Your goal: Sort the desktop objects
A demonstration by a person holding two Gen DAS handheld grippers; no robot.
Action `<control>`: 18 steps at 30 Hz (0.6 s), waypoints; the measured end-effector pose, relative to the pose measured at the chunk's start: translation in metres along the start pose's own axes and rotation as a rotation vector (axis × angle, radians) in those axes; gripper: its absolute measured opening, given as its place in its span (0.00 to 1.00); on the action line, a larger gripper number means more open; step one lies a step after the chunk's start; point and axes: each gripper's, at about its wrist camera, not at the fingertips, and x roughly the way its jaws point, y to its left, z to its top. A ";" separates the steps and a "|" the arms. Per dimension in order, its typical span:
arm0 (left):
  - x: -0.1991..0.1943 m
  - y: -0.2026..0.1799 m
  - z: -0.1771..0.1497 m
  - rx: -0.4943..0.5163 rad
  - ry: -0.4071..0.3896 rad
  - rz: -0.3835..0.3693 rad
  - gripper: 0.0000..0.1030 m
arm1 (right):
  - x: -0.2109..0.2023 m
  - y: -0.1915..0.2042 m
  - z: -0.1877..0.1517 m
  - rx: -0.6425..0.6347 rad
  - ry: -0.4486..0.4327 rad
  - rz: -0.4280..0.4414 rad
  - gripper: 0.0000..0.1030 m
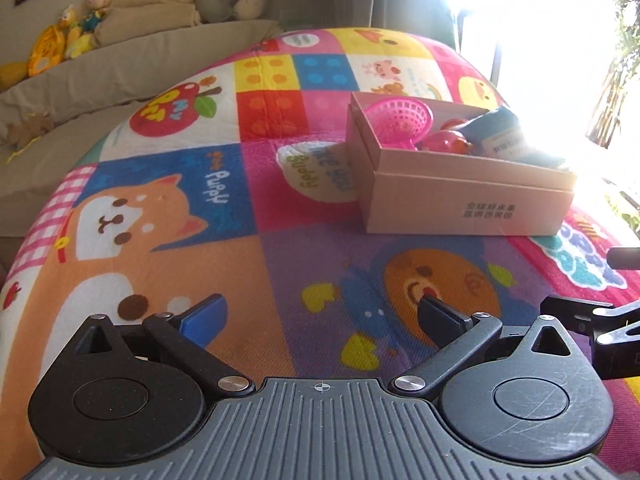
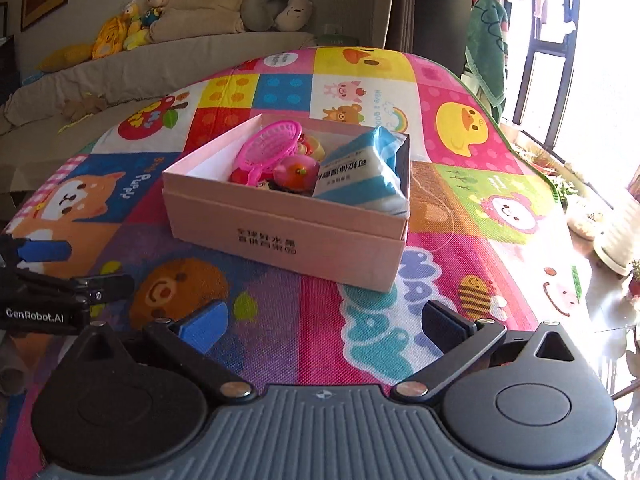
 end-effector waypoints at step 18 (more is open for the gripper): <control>0.003 -0.001 -0.003 -0.006 0.023 0.017 1.00 | 0.022 -0.003 -0.014 0.102 0.000 0.008 1.00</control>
